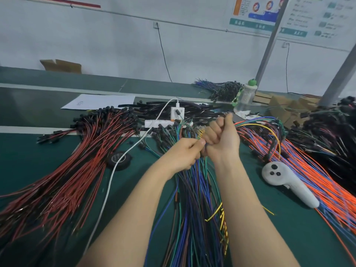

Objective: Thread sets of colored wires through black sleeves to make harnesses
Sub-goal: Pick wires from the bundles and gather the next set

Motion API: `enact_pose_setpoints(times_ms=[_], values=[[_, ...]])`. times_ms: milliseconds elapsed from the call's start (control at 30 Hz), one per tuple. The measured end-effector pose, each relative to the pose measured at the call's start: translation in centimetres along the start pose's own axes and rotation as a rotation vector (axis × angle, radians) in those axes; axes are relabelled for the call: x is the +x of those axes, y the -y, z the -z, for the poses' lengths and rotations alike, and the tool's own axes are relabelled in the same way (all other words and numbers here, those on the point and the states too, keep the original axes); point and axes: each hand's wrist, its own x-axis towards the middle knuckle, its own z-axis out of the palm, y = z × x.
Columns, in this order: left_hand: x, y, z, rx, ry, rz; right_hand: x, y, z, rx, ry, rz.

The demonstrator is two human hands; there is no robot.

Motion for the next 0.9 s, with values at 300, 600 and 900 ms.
enact_pose_setpoints(times_ms=[300, 600, 900], values=[[1.5, 0.5, -1.2, -0.185, -0.367, -0.001, 0.1, -1.5, 0.1, 0.089, 0.029, 0.032], [0.6, 1.9, 0.1, -0.354, -0.235, -0.046, 1.2, 0.0, 1.0, 0.212, -0.06, 0.108], [0.6, 2.0, -0.8, -0.401, -0.306, -0.239, 0.9, 0.2, 1.2, 0.435, -0.174, 0.129]])
